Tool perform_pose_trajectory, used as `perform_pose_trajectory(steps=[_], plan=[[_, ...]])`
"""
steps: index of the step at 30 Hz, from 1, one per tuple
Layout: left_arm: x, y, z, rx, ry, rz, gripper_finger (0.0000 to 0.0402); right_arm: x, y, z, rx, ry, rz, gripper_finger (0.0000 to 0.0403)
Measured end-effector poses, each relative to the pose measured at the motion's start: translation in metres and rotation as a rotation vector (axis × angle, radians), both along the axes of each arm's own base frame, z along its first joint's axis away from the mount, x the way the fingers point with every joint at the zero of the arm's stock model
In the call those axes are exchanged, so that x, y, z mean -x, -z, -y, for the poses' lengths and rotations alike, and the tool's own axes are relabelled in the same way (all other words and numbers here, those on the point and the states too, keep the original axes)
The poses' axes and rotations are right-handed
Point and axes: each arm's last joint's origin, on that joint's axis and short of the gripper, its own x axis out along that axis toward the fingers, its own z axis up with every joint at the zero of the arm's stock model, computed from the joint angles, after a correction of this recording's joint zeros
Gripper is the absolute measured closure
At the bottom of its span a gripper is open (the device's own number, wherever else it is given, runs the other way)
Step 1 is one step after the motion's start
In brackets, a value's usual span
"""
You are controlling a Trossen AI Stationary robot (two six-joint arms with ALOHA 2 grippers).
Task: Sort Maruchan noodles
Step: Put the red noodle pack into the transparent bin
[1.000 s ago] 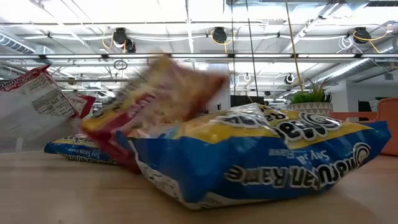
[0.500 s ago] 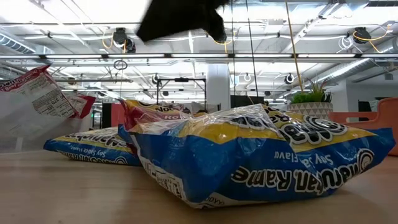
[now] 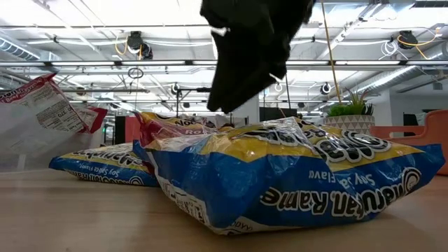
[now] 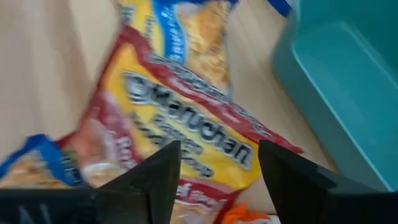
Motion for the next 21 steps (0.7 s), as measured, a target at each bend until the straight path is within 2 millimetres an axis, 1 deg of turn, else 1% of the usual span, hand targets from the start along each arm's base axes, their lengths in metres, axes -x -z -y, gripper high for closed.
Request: perform_pose_trajectory(steps=[3,7,11,14,18,21], plan=[[0.000,0.001,0.000,0.014,0.003,-0.014,0.0172,0.004,0.012,0.010,-0.010,0.038,-0.002,0.0188],[0.000,0.001,0.000,0.017,0.005,-0.017,0.0172,0.005,0.027,0.024,-0.097,0.047,0.083,0.0188],[0.000,0.001,0.000,0.015,0.006,-0.019,0.0172,0.016,0.033,0.035,-0.186,0.044,0.160,0.0188],[0.001,0.001,0.000,0.013,0.011,-0.032,0.0172,0.030,0.029,0.040,-0.221,0.062,0.212,0.0188],[0.002,0.002,-0.002,-0.002,0.012,-0.049,0.0172,0.051,0.013,0.042,-0.264,0.083,0.298,0.0188],[0.003,0.003,-0.003,-0.012,0.006,-0.058,0.0172,0.068,0.006,0.042,-0.237,0.143,0.380,0.0188]])
